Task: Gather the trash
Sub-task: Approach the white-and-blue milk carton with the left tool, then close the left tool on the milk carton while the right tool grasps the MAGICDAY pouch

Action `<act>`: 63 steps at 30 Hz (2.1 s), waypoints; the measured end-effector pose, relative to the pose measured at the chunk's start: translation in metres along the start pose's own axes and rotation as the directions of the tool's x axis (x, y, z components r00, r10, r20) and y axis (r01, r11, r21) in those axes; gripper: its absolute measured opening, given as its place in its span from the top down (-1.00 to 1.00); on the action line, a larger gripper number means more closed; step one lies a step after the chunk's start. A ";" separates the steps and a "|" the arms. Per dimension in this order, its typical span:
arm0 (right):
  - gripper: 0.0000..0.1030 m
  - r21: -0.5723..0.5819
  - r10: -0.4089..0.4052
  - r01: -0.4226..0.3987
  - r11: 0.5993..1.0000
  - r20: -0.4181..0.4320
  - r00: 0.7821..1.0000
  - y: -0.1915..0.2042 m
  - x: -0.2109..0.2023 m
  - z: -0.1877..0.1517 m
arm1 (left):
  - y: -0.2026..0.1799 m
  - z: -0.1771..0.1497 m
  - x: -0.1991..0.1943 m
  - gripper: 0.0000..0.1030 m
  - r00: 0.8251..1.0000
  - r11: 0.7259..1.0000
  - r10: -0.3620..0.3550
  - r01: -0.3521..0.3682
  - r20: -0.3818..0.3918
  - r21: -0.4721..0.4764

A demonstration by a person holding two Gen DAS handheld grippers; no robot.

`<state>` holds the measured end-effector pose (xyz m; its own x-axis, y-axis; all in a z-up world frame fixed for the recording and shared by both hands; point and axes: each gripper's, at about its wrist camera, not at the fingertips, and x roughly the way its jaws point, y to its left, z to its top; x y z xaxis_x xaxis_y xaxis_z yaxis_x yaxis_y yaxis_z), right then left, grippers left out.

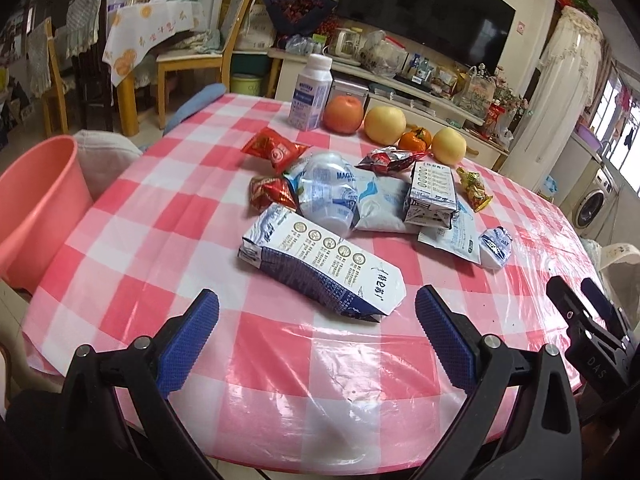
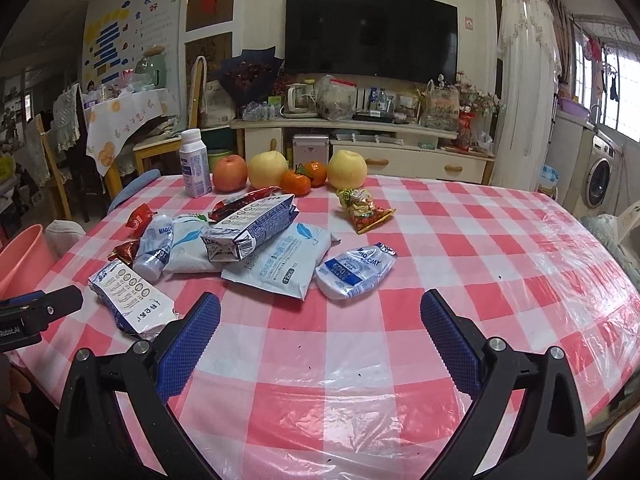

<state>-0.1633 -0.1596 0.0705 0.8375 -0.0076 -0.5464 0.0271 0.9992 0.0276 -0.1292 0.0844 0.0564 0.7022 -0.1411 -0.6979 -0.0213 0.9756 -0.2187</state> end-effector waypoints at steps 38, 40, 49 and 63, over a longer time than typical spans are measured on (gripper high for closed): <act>-0.91 0.219 0.196 -0.135 0.966 -0.290 0.937 -0.074 0.139 0.017 | -0.035 0.030 0.107 -0.92 0.972 0.985 0.144 -0.158 -0.186 -0.064; -0.91 0.214 0.213 -0.152 0.965 -0.296 0.931 -0.070 0.144 0.018 | -0.039 0.032 0.112 -0.92 0.971 0.987 0.152 -0.158 -0.186 -0.015; -0.91 0.151 0.176 -0.134 0.979 -0.312 0.934 -0.065 0.161 0.028 | -0.043 0.037 0.122 -0.92 0.967 0.967 0.183 -0.144 -0.180 0.208; -0.91 0.170 0.144 -0.093 0.981 -0.322 0.936 -0.070 0.162 0.028 | -0.019 0.025 0.097 -0.84 0.973 0.982 0.168 -0.150 -0.160 0.115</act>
<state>-0.0141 -0.2323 0.0039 0.6115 0.1490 -0.7770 0.0416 0.9747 0.2197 -0.0428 0.0567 0.0095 0.5656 -0.0007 -0.8247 -0.0447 0.9985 -0.0315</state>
